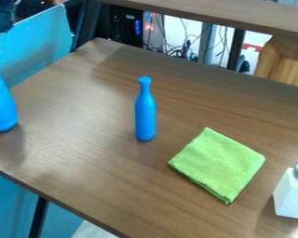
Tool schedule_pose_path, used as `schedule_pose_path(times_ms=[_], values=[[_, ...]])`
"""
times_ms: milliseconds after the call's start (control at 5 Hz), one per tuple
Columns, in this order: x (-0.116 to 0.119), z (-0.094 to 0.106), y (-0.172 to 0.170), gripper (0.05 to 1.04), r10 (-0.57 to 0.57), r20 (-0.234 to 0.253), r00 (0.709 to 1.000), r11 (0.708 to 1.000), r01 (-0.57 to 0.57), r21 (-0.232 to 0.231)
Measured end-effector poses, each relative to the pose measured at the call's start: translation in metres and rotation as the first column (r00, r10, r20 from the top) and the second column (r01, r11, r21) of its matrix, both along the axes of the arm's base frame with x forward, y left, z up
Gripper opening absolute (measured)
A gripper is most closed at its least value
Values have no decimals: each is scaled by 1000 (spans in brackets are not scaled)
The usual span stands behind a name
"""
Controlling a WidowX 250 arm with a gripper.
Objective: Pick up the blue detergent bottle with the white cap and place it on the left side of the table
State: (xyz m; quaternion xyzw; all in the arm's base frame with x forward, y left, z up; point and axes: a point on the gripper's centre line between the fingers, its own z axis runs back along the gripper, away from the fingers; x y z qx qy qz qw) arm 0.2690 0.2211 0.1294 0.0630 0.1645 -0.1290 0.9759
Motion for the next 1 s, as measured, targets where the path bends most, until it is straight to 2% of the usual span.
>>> schedule_pose_path(times_ms=[200,400,600,800,1000], values=[[-3,-1,-1,522,-17,17,1000,999,18,-47],[-7,-7,-6,871,-27,-4,1000,997,26,-75],[-12,-8,-9,1008,-34,-12,999,996,33,-80],[-17,10,-12,1005,-32,33,999,998,34,-45],[-17,20,-21,1004,-68,61,996,997,70,-29]])
